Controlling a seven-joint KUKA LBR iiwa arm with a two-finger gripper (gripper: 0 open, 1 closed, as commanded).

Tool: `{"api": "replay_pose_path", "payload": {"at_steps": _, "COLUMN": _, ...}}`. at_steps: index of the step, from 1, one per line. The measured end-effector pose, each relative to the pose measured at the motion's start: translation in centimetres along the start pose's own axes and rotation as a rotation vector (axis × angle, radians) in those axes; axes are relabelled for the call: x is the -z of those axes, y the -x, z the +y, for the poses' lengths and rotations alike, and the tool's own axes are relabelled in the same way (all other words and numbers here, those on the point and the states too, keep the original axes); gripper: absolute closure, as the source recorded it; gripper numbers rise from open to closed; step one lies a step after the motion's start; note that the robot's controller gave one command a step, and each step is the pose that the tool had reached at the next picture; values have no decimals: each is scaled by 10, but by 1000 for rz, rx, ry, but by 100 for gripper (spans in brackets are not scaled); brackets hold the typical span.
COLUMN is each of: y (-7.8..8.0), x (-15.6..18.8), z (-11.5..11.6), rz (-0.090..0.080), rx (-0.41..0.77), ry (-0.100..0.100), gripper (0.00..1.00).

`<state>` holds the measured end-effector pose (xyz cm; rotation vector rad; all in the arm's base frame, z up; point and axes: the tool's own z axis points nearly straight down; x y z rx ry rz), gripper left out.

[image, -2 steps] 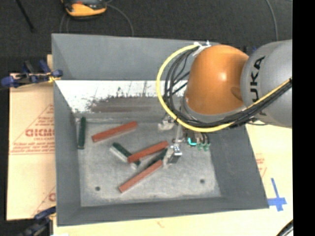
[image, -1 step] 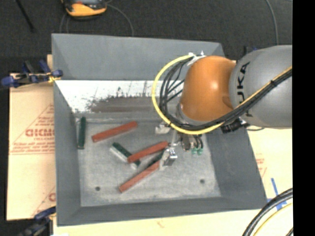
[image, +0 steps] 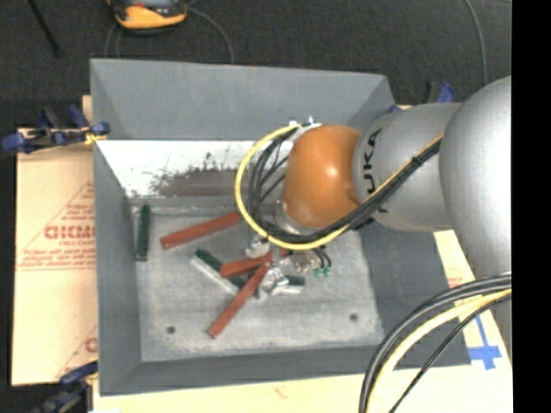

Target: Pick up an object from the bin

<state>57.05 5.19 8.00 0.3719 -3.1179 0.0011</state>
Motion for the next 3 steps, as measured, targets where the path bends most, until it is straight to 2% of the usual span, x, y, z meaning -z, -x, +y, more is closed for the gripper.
{"api": "replay_pose_path", "payload": {"at_steps": 1, "y": 0, "x": 0, "z": 0, "rz": 0, "rx": -1, "ry": 0, "gripper": 100}}
{"api": "replay_pose_path", "payload": {"at_steps": 2, "y": 15, "x": 30, "z": -2, "rz": -2, "rx": 2, "ry": -1, "gripper": 100}}
{"api": "replay_pose_path", "payload": {"at_steps": 3, "y": 1, "x": 176, "z": -14, "rz": -5, "rx": 32, "ry": 0, "gripper": 100}}
